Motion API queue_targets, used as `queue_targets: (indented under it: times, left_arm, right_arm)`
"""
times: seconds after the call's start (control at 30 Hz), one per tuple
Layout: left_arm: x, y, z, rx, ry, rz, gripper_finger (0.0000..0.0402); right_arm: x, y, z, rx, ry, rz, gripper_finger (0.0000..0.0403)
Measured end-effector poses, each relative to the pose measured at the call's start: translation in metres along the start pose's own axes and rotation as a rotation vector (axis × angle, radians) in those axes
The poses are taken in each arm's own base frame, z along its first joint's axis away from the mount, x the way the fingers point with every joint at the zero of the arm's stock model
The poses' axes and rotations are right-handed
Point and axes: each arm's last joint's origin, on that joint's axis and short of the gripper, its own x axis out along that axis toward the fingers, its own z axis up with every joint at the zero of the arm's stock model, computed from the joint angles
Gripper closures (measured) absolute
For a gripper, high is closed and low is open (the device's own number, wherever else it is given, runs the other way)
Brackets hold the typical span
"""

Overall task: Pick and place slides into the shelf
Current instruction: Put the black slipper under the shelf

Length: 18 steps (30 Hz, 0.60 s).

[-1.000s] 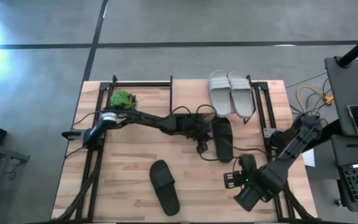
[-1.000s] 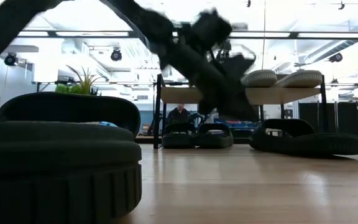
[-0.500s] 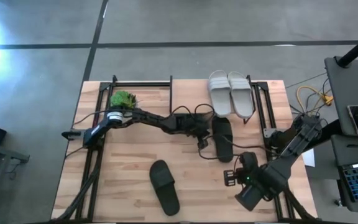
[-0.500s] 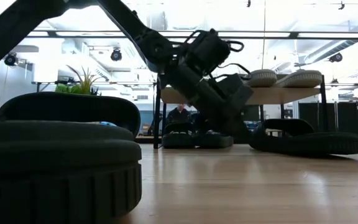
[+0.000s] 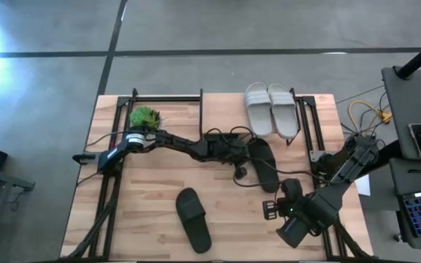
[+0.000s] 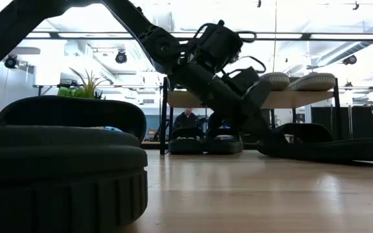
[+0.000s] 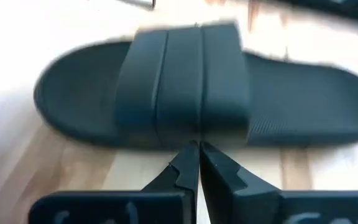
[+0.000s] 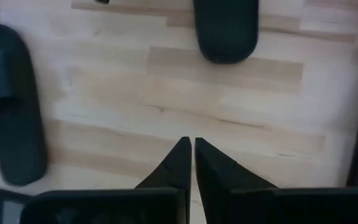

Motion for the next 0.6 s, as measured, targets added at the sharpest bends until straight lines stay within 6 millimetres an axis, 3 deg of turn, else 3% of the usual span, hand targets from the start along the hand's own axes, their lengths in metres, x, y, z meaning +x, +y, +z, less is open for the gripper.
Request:
queue_targets:
  times: [0.17,0.3,0.47,0.6]
  left_arm:
    - [-0.02,0.001,0.001,0.011,0.148,0.03,0.0402]
    - [-0.053,-0.002,0.005,0.021,0.211,0.04,0.0402]
    - [-0.129,-0.011,0.002,-0.004,0.165,0.057,0.0402]
    - [-0.191,-0.011,-0.024,-0.037,0.119,0.127,0.0402]
  right_arm:
    - [0.006,0.013,-0.012,-0.058,0.102,0.128,0.039]
    - [0.035,0.016,-0.005,-0.041,0.04,0.059,0.0393]
    - [0.072,0.029,0.019,-0.061,0.025,0.029,0.0394]
    - [0.107,0.043,0.046,-0.102,0.011,0.055,0.0394]
